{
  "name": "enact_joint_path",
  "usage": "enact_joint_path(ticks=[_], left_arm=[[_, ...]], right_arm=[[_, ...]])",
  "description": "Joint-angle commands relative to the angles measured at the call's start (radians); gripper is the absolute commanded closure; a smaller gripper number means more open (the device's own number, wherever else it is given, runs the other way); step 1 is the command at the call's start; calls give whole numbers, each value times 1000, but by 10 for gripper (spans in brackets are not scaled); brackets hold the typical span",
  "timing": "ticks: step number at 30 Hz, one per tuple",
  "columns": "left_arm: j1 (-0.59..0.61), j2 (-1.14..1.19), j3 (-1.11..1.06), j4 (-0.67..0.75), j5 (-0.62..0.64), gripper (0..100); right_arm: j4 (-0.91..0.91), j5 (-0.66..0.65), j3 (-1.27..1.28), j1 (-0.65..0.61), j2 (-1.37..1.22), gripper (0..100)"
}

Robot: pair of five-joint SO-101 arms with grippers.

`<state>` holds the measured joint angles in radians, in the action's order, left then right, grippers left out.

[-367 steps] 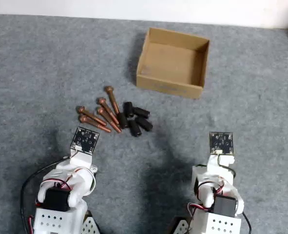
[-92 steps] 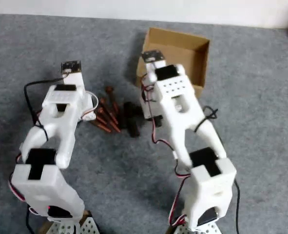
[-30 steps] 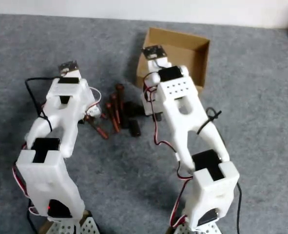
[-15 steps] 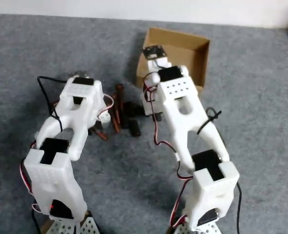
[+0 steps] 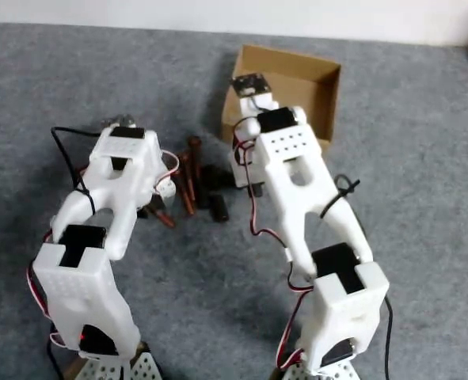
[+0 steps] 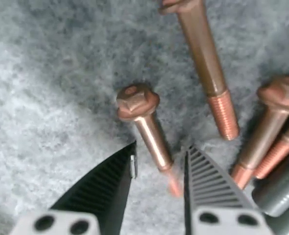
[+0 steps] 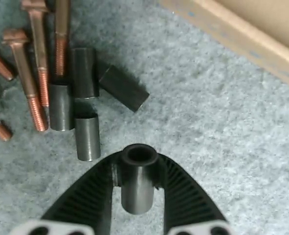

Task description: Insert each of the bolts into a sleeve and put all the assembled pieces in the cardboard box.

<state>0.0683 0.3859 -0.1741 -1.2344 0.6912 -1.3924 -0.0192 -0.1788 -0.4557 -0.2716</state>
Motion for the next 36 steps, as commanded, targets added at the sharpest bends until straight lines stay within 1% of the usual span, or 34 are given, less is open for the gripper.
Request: enact_joint_path(ticks=[1, 7, 13, 17, 19, 21, 22, 24, 25, 27, 29, 33, 36], left_arm=[[33, 2, -1, 83, 11, 842], [82, 2, -2, 150, 11, 842], [79, 5, -16, 166, 11, 842], [73, 4, -93, 282, 11, 842], [71, -4, -105, 299, 11, 842], [71, -4, -104, 290, 11, 859], [67, -5, -102, 281, 11, 896], [47, -10, -96, 256, 5, 1000], [30, -15, -77, 229, 5, 981], [-7, -18, -44, 158, 3, 1000], [-38, -13, -27, 115, -2, 995], [-54, -24, -19, 106, -106, 996], [-54, -51, 19, 91, -120, 996]], right_arm=[[24, -17, -2, 16, 54, 993], [24, -17, -2, 16, 54, 993], [24, -17, -2, 16, 54, 993], [24, -17, -2, 16, 54, 993], [24, -17, -2, 16, 54, 993], [24, -17, -2, 16, 54, 993], [24, -17, -2, 16, 54, 993], [24, -17, -2, 16, 54, 993], [24, -17, -2, 16, 54, 993], [24, -17, -2, 16, 54, 993], [24, -17, -2, 16, 54, 993], [19, -17, -2, 16, 56, 993], [16, -17, -2, 13, 64, 993]])
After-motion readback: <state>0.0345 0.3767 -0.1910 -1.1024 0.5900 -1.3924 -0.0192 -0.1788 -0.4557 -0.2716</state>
